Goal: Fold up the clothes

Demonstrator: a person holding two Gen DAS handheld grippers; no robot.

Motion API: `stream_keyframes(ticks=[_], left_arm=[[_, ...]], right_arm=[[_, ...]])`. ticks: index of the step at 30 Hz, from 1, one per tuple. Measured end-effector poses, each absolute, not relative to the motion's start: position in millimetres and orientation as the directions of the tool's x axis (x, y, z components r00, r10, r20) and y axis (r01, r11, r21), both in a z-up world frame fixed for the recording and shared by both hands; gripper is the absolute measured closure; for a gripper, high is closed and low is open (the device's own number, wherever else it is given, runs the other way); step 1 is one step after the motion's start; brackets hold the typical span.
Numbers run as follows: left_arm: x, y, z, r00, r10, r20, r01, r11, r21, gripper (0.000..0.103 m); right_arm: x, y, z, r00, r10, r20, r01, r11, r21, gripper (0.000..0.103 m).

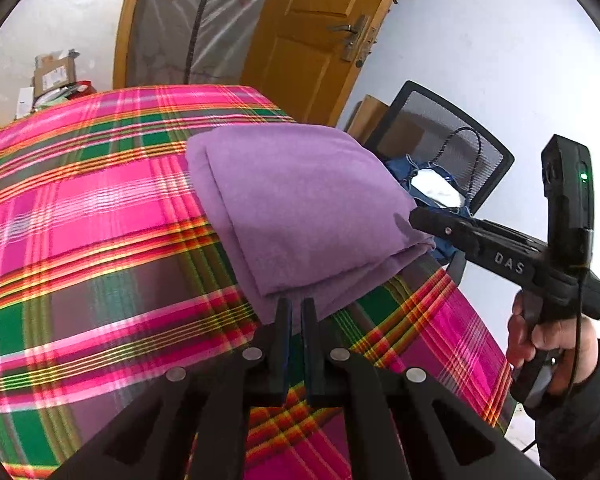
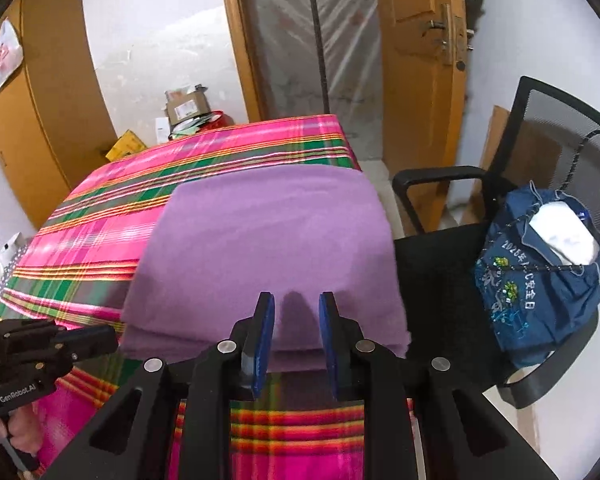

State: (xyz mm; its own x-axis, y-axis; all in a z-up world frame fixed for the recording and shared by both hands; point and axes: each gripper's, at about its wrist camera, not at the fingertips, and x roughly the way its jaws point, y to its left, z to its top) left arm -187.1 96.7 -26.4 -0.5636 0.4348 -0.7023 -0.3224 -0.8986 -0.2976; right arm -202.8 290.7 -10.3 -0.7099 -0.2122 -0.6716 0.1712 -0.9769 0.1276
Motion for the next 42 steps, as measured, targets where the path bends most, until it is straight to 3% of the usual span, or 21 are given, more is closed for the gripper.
stream_keyframes(ticks=[7, 17, 24, 42], left_arm=[[-163, 88, -8, -0.615, 0.372, -0.695, -0.278, -0.927, -0.25, 0.099], [-124, 82, 3, -0.638, 0.341, -0.691, -0.26, -0.939, -0.224, 0.099], [-96, 78, 6, -0.655, 0.318, -0.686, -0.247, -0.947, -0.204, 0.086], [-42, 60, 22, -0.702, 0.323, -0.635, -0.233, -0.946, -0.224, 0.086]], right_arm=[[-165, 268, 0, -0.728, -0.256, -0.635, 0.205, -0.966, 0.155, 0.08], [-112, 252, -10, -0.685, -0.24, -0.687, 0.18, -0.971, 0.16, 0.074], [-82, 251, -5, -0.701, -0.221, -0.678, 0.171, -0.975, 0.142, 0.073], [-50, 227, 7, -0.726, -0.235, -0.646, 0.207, -0.971, 0.121, 0.072]])
